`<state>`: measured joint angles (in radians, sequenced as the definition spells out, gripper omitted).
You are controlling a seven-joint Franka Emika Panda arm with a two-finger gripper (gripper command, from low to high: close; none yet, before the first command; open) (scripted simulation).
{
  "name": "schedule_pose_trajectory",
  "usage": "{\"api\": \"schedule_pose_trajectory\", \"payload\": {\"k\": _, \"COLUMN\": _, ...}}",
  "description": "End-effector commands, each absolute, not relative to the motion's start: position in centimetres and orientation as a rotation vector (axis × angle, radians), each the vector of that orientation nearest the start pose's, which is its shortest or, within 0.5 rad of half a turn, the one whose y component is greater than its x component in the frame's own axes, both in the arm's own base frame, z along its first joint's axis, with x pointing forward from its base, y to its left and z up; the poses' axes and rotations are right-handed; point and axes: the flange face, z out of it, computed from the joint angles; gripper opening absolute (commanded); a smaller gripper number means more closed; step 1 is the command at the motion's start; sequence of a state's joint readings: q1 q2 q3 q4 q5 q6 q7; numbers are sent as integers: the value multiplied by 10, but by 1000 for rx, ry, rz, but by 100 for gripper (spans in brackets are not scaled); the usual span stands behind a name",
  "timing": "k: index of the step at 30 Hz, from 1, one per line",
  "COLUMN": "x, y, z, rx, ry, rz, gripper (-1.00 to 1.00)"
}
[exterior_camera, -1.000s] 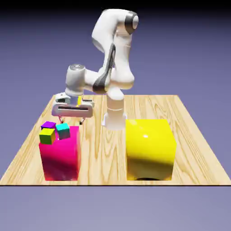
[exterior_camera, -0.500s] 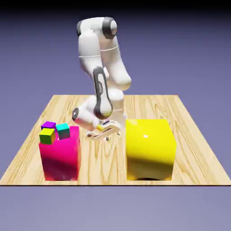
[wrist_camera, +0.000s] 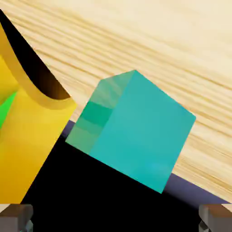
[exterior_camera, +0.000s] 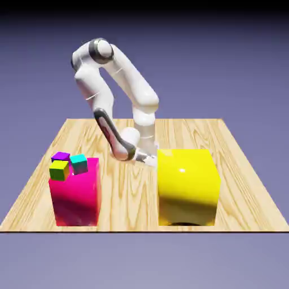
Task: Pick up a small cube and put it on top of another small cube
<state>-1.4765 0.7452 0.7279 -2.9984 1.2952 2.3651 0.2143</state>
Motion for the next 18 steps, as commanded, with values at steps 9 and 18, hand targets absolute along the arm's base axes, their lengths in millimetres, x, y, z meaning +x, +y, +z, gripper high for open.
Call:
{"api": "schedule_pose_trajectory", "payload": {"k": 9, "x": 153, "y": 42, "z": 64, "rx": -184, "ry": 1962, "rz": 1211, "gripper": 0}}
{"api": "schedule_pose_trajectory", "payload": {"k": 18, "x": 161, "y": 55, "z": 55, "rx": -184, "ry": 1963, "rz": 1212, "gripper": -100}}
